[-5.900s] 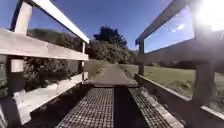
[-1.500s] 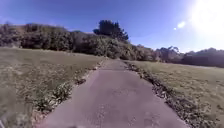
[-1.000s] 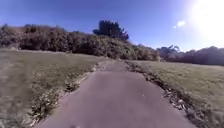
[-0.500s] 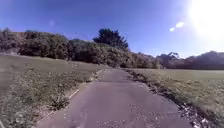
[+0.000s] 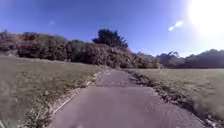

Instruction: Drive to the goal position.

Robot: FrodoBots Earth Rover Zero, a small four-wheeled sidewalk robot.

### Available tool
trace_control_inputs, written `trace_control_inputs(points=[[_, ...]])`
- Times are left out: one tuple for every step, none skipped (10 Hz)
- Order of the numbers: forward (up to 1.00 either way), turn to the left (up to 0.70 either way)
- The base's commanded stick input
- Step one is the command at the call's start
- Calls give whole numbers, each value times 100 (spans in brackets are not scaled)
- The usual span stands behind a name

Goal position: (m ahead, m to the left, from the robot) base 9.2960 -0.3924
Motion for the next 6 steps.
trace_control_inputs(points=[[100,0],[100,0],[100,0],[100,0],[100,0],[100,0]])
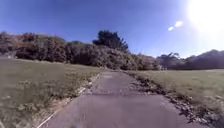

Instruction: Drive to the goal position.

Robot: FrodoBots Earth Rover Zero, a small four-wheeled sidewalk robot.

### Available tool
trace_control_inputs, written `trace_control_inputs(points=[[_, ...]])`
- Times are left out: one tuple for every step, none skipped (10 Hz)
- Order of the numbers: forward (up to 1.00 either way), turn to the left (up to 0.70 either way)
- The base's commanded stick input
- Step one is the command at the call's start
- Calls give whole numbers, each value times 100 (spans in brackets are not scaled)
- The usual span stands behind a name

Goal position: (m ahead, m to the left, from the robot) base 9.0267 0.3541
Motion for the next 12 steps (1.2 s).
trace_control_inputs(points=[[100,0],[100,0],[100,0],[100,0],[100,0],[100,0],[100,0],[100,0],[100,0],[100,0],[100,0],[100,0]])
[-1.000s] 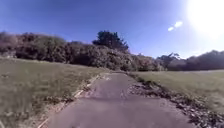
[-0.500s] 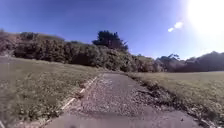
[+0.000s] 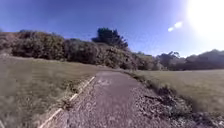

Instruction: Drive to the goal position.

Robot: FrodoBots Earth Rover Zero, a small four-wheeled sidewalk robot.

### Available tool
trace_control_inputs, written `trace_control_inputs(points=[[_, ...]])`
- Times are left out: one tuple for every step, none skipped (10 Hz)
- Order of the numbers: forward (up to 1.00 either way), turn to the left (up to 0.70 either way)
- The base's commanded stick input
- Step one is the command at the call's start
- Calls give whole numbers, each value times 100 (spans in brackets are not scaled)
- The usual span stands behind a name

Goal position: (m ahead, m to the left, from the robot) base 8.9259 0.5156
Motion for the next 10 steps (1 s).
trace_control_inputs(points=[[100,0],[100,0],[100,0],[100,0],[100,0],[100,0],[100,0],[100,0],[100,0],[100,0]])
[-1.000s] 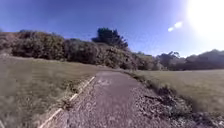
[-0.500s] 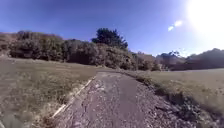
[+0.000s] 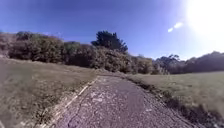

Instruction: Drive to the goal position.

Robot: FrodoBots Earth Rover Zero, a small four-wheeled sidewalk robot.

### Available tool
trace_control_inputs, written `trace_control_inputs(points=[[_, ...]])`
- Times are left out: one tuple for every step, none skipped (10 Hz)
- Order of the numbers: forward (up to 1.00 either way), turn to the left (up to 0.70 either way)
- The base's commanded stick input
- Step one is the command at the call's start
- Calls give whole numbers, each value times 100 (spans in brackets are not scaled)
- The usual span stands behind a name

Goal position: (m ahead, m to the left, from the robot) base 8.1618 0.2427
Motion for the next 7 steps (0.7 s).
trace_control_inputs(points=[[100,0],[100,0],[100,0],[100,0],[100,0],[100,0],[100,0]])
